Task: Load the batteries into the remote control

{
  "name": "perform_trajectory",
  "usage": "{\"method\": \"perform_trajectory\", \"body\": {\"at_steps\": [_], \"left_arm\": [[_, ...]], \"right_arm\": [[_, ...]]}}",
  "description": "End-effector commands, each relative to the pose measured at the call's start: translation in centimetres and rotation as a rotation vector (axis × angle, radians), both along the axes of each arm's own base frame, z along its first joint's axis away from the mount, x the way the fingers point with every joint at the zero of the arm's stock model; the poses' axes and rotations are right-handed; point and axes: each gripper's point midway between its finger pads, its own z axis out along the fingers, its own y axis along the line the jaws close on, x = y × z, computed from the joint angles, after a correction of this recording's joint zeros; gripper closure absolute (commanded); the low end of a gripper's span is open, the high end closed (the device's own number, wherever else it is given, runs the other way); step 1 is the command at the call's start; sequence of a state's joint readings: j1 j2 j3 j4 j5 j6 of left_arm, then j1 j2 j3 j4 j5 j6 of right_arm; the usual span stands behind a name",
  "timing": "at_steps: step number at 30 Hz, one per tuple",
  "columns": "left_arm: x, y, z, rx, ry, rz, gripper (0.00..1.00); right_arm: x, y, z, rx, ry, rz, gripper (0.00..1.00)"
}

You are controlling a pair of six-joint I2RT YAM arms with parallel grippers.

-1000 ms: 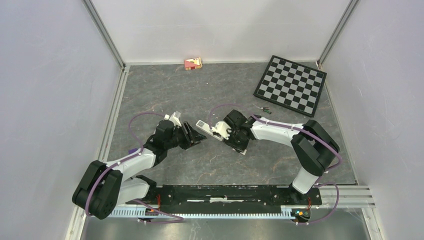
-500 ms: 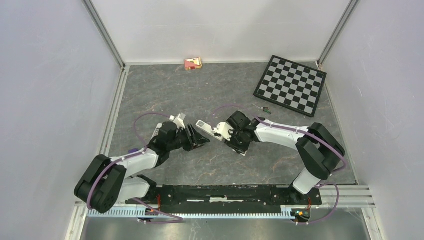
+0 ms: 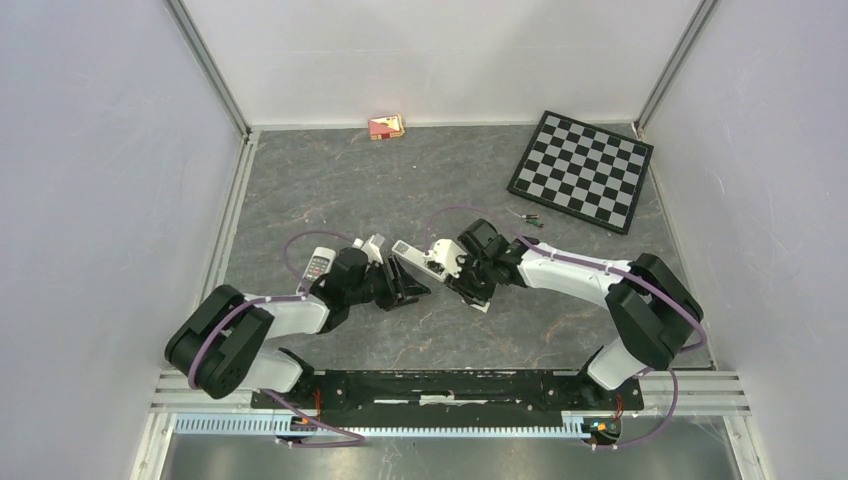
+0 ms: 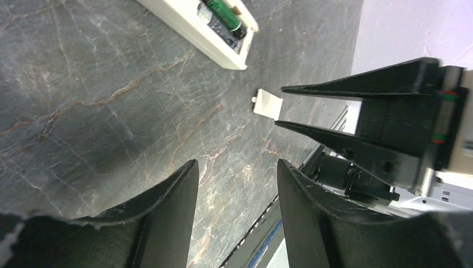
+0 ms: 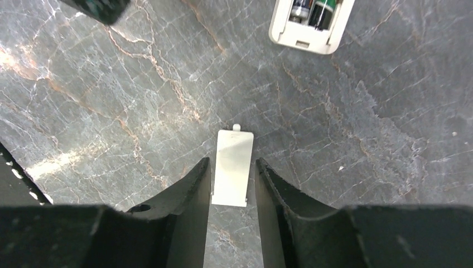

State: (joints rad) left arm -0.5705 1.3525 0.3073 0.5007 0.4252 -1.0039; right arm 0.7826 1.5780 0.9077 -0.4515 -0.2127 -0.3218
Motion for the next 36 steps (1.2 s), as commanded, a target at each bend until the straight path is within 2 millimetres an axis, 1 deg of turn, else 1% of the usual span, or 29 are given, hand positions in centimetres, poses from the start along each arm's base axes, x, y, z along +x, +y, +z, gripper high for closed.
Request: {"method": "perform_trajectory", "body": {"at_steps": [1, 3, 4, 5, 7, 9, 15, 20, 22, 26, 30, 36], "left_arm": [[0.7, -1.3, 0.9, -0.070, 0.009, 0.012, 0.40], [0.8, -1.4, 0.7, -0.076, 0.017, 0.018, 0.40], [0.8, -1.5, 0.7, -0.080, 0.018, 0.018, 0.40], [0.9, -1.5, 0.6, -0.082, 0.019, 0.020, 0.41], [1.0, -1.5, 0.7, -0.081, 0.015, 0.023, 0.41], [1.0, -1.5, 0.7, -0.078, 0.011, 0.023, 0.41], [1.0, -1.9, 0.7, -0.082, 0.018, 0.008, 0.42], [0.9, -2.3, 0.8, -0.091, 0.017, -0.007, 0.43], [0.9, -2.4, 0.9, -0.098, 0.017, -0.011, 0.43], [0.9, -2.6, 1.0, -0.112, 0.018, -0.019, 0.44], [0.9, -2.9, 1.0, -0.131, 0.022, -0.021, 0.45], [1.0, -3.9, 1.2, -0.167, 0.025, -0.037, 0.48]], "right_arm": [[1.0, 0.8, 1.0, 0.048, -0.040, -0.028, 0.55], [1.0, -0.1, 0.7, 0.002, -0.037, -0.048, 0.46], [0.7, -0.5, 0.5, -0.016, -0.025, -0.041, 0.42], [0.4, -0.9, 0.4, -0.037, -0.018, -0.040, 0.39], [0.3, -1.7, 0.2, -0.076, -0.016, -0.051, 0.38], [0.0, -2.0, -0.1, -0.090, -0.005, -0.046, 0.38], [-0.2, -2.1, -1.6, -0.140, 0.052, -0.035, 0.46], [0.1, -2.2, -2.4, -0.171, 0.054, -0.041, 0.56], [0.2, -2.5, -2.9, -0.192, 0.054, -0.045, 0.57], [0.0, -2.9, -3.6, -0.221, 0.067, -0.040, 0.67], [0.2, -2.5, -3.3, -0.191, 0.047, -0.047, 0.73], [0.4, -0.9, -1.1, -0.071, 0.002, -0.031, 0.74]]}}
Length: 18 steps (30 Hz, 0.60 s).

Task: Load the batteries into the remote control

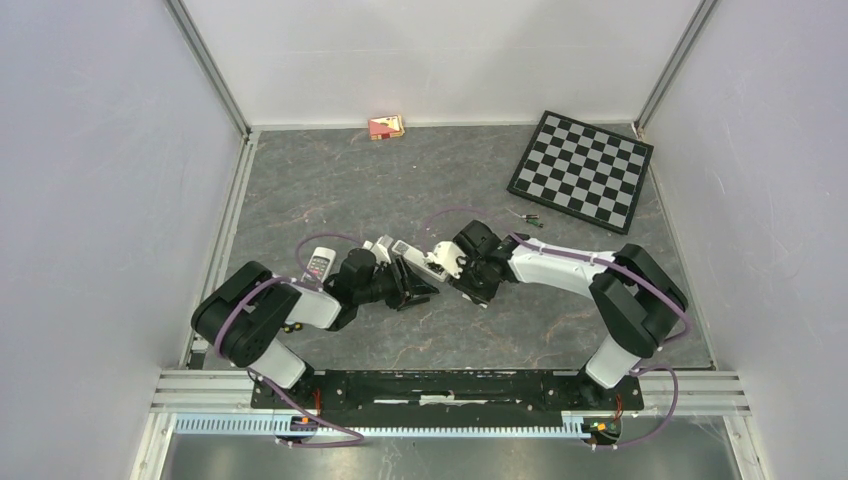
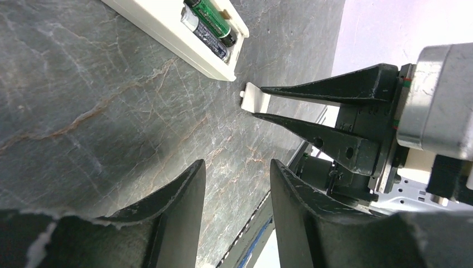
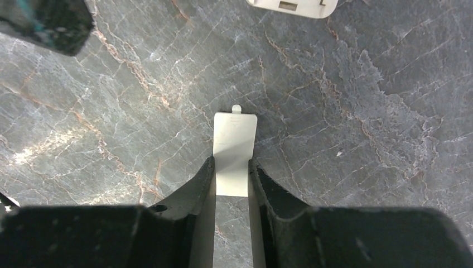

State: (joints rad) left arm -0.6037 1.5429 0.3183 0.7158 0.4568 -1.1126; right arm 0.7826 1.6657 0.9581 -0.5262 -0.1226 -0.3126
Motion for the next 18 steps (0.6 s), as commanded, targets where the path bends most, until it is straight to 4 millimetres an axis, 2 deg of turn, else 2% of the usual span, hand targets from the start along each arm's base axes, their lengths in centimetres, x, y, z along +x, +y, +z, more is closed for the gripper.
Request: {"method": "perform_trajectory", "body": {"at_steps": [1, 13, 18], "left_arm": [[0.9, -1.8, 2.2, -0.092, -0.038, -0.021, 0.48], [1.0, -2.8, 1.2, -0.075, -0.001, -0.005, 0.49], [0.7, -3.9, 1.3, -0.090, 0.012, -0.029, 0.49]], "right_arm": [[-0.1, 0.7, 0.9, 0.074, -0.026, 0.014, 0.74], [-0.3, 1.5, 3.2, 0.158, -0.063, 0.030, 0.69], [-0.3, 2.2, 3.9, 0.209, -0.068, 0.043, 0.69]]}}
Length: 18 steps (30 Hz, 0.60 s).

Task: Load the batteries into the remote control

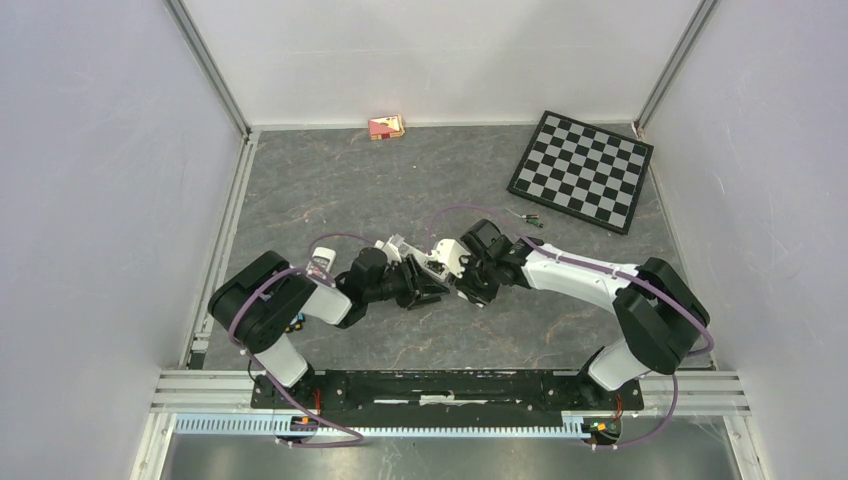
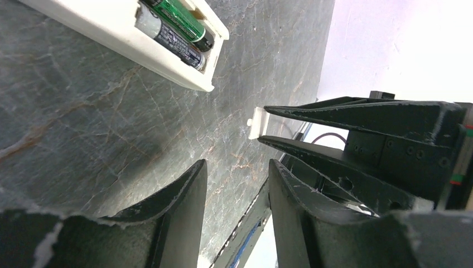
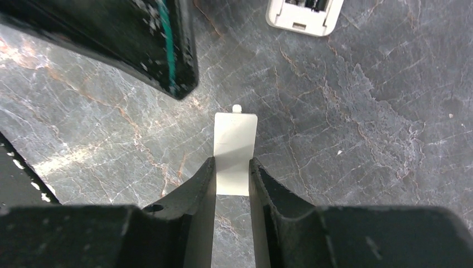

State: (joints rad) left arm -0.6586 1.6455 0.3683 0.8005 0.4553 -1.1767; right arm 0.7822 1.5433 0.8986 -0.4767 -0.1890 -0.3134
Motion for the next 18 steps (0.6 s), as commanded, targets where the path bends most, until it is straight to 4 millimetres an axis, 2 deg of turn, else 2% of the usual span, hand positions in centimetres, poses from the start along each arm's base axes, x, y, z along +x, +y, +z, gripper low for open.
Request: {"method": "perform_trajectory", "body": {"at_steps": [1, 6, 12, 18], "left_arm": [[0.6, -1.7, 1.3, -0.050, -0.010, -0.006, 0.49], [0.5, -2.5, 0.9, -0.052, 0.017, -0.003, 0.50], [0.8, -2.9, 1.0, -0.076, 0.028, 0.008, 0.50], [0.6, -3.2, 1.5, -0.109, 0.044, 0.000, 0.63]], "right_arm": [[0.3, 1.5, 1.7, 0.100, -0.029, 0.021, 0.69], [0.1, 2.7, 2.3, 0.164, -0.021, 0.039, 0.68], [0.0, 3.1, 2.1, 0.183, -0.012, 0.051, 0.68], [0.3, 3.7, 2.3, 0.208, -0.020, 0.052, 0.68]]}}
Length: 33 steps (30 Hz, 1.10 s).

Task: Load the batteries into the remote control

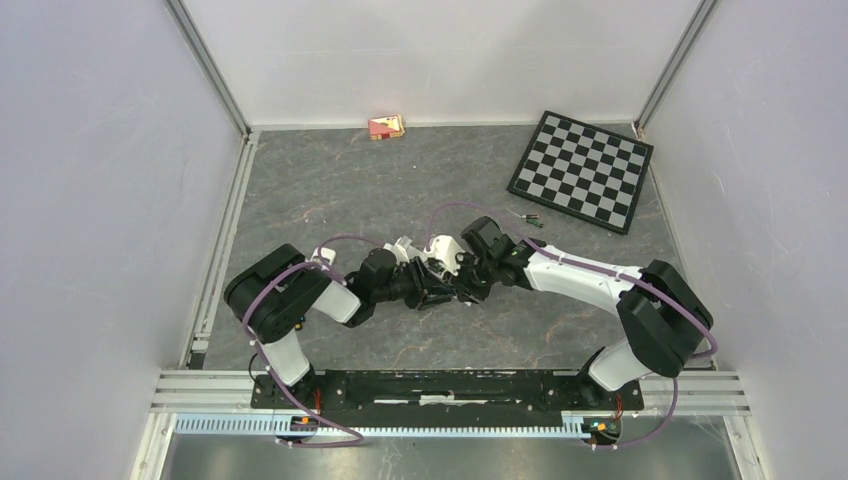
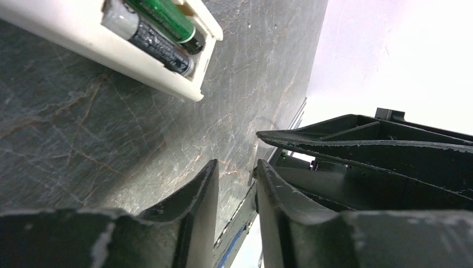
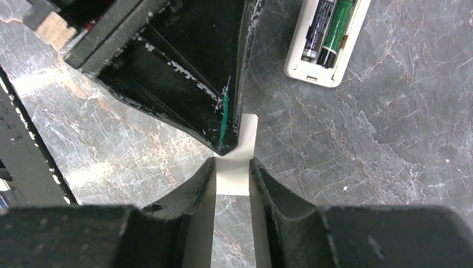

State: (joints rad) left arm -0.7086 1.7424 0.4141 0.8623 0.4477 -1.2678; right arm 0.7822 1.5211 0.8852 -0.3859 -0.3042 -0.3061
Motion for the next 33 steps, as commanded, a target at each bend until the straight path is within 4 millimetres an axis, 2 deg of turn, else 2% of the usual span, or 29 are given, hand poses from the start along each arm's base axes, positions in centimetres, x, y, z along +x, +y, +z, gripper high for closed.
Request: {"method": "perform_trajectory", "body": {"at_steps": [1, 3, 6, 7, 11, 14, 17, 18, 22, 26, 29, 33], "left_arm": [[0.7, -1.1, 1.9, -0.076, -0.020, 0.006, 0.67], [0.8, -1.1, 2.1, -0.081, -0.023, 0.005, 0.74], [0.9, -1.2, 2.2, -0.090, -0.027, 0.008, 0.97], [0.9, -1.2, 2.2, -0.091, -0.030, 0.008, 0.98], [0.9, -1.0, 2.2, -0.077, -0.056, 0.001, 0.98], [0.8, -0.6, 2.5, -0.070, -0.090, -0.018, 0.98], [0.7, -0.3, 4.1, -0.096, -0.139, -0.046, 0.98], [0.7, -0.1, 4.5, -0.103, -0.152, -0.053, 0.98], [1.4, 0.9, 7.3, -0.151, -0.208, -0.061, 0.98], [2.7, 2.0, 10.7, -0.232, -0.237, -0.034, 0.98], [3.3, 2.5, 12.6, -0.264, -0.248, -0.023, 0.98], [3.7, 2.9, 14.5, -0.314, -0.228, -0.016, 0.98]], "right_arm": [[0.4, 1.2, 1.0, 0.070, -0.019, 0.006, 0.68], [0.4, 1.2, 0.9, 0.073, -0.016, 0.006, 0.68], [0.5, 1.3, 0.7, 0.074, -0.014, 0.001, 0.66], [0.5, 1.2, 0.6, 0.070, -0.015, -0.005, 0.62], [0.8, 0.8, 1.1, 0.077, -0.030, -0.043, 0.34], [0.8, 0.5, 2.9, 0.156, -0.035, -0.084, 0.23], [1.5, 0.1, 5.7, 0.310, -0.028, -0.215, 0.15], [2.0, -0.1, 6.8, 0.380, -0.008, -0.287, 0.13], [3.7, -1.3, 8.9, 0.614, 0.091, -0.564, 0.13], [4.0, -1.1, 10.9, 0.867, 0.214, -0.767, 0.12], [3.6, -0.9, 12.8, 1.066, 0.323, -0.829, 0.11], [2.9, -0.4, 15.9, 1.240, 0.358, -0.758, 0.17]]}}
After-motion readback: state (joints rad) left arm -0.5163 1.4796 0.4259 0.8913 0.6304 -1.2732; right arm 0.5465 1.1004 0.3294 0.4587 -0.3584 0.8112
